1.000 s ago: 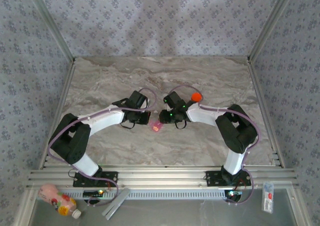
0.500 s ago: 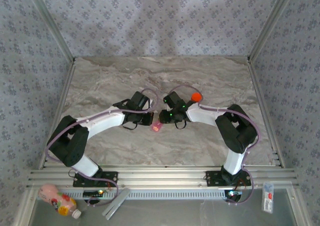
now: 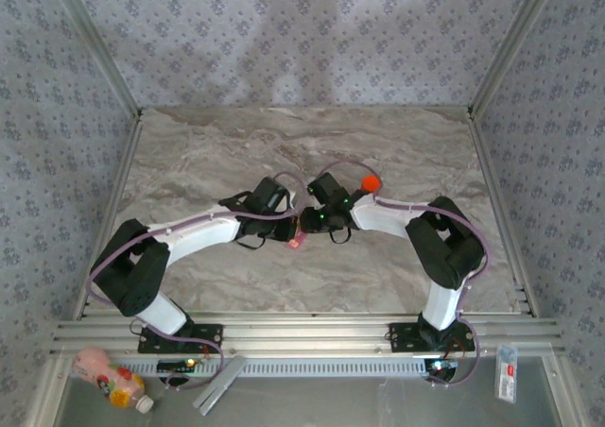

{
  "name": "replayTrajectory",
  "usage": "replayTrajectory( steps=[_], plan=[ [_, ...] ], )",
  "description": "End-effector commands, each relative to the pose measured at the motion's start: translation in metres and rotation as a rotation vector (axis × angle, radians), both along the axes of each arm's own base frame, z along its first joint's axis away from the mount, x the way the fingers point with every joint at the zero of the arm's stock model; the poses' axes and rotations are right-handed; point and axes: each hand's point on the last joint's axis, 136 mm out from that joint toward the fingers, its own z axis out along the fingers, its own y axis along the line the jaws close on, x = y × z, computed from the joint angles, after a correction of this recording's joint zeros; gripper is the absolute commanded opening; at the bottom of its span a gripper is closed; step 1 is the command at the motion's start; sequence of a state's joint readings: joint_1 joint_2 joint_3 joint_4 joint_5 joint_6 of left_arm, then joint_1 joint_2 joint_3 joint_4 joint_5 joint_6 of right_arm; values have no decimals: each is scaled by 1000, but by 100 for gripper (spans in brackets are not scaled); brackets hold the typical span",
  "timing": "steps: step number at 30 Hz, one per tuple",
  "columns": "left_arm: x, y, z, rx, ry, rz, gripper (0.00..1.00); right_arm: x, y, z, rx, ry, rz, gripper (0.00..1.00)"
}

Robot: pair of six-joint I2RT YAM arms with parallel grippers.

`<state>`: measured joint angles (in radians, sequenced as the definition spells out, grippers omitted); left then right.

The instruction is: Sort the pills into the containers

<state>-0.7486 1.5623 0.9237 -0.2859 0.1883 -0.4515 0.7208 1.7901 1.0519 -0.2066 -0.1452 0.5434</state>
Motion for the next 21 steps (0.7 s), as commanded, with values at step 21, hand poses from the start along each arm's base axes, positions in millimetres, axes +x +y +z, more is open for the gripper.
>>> replayTrajectory(
  steps=[21],
  plan=[
    [-18,-8,-34,-9,62,6,0,-16,-10,-24,-90,69,0,33]
  ],
)
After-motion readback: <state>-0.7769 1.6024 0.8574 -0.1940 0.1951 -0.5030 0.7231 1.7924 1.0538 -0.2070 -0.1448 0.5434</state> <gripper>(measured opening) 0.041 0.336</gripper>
